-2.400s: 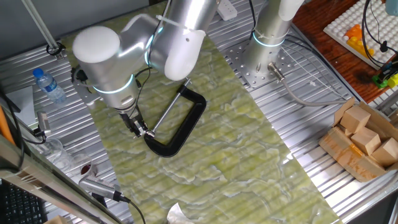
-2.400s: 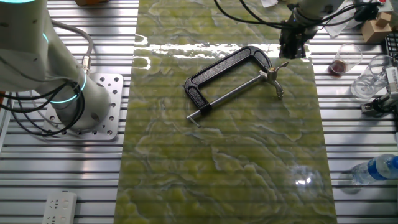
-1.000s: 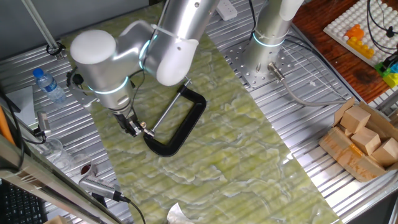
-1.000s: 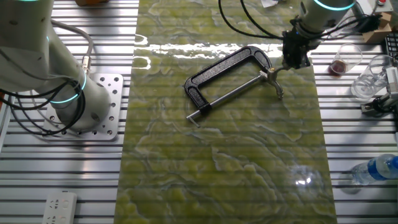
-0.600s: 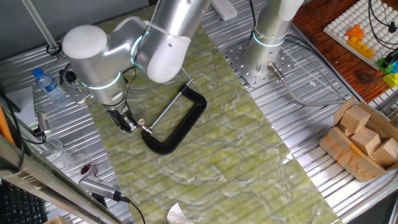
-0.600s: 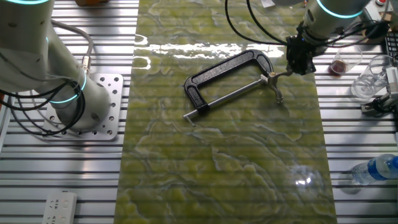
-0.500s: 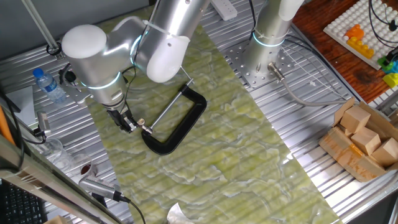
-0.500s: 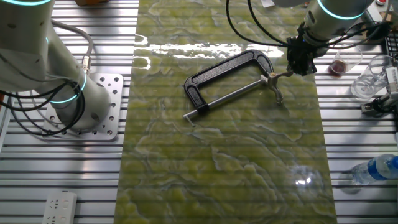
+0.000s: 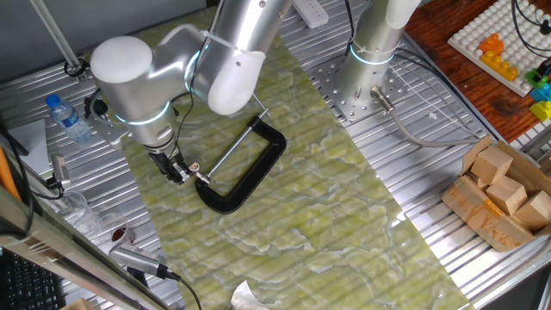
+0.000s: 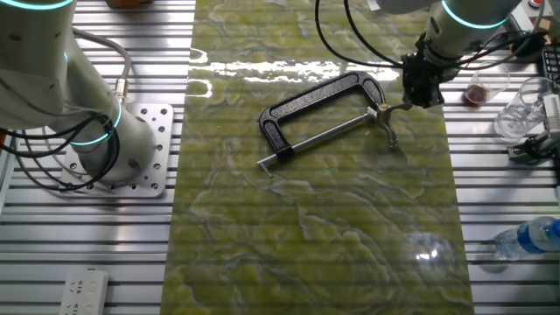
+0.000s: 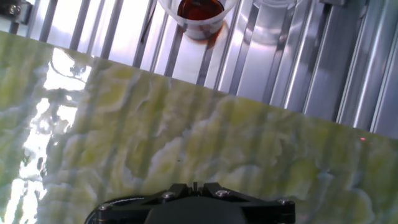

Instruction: Turn off the water tap

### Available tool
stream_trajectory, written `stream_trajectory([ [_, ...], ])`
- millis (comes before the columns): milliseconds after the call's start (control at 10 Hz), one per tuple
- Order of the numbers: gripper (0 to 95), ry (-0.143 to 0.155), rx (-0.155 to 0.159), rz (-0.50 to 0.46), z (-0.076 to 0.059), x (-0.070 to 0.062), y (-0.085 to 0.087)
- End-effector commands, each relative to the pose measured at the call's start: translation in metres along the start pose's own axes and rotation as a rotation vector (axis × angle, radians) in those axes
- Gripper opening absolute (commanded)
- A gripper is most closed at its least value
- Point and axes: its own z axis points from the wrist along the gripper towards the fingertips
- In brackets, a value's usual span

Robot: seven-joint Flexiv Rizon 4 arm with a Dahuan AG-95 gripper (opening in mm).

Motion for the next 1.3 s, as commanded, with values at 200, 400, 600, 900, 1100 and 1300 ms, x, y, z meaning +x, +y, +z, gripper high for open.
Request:
stream_trajectory([
  [200, 0.0, 0.003, 0.001, 0.000, -0.001, 0.002, 0.000],
  [400, 0.0, 0.006, 0.003, -0.030, -0.002, 0.001, -0.004],
  [600, 0.0, 0.008, 0.002, -0.039, -0.002, 0.002, -0.006],
  [900, 0.0, 0.014, 0.003, -0.055, -0.002, 0.004, -0.010],
  [1100, 0.0, 0.025, 0.000, -0.065, -0.005, 0.009, -0.014],
  [1300, 0.0, 0.027, -0.002, -0.073, -0.006, 0.015, -0.017],
])
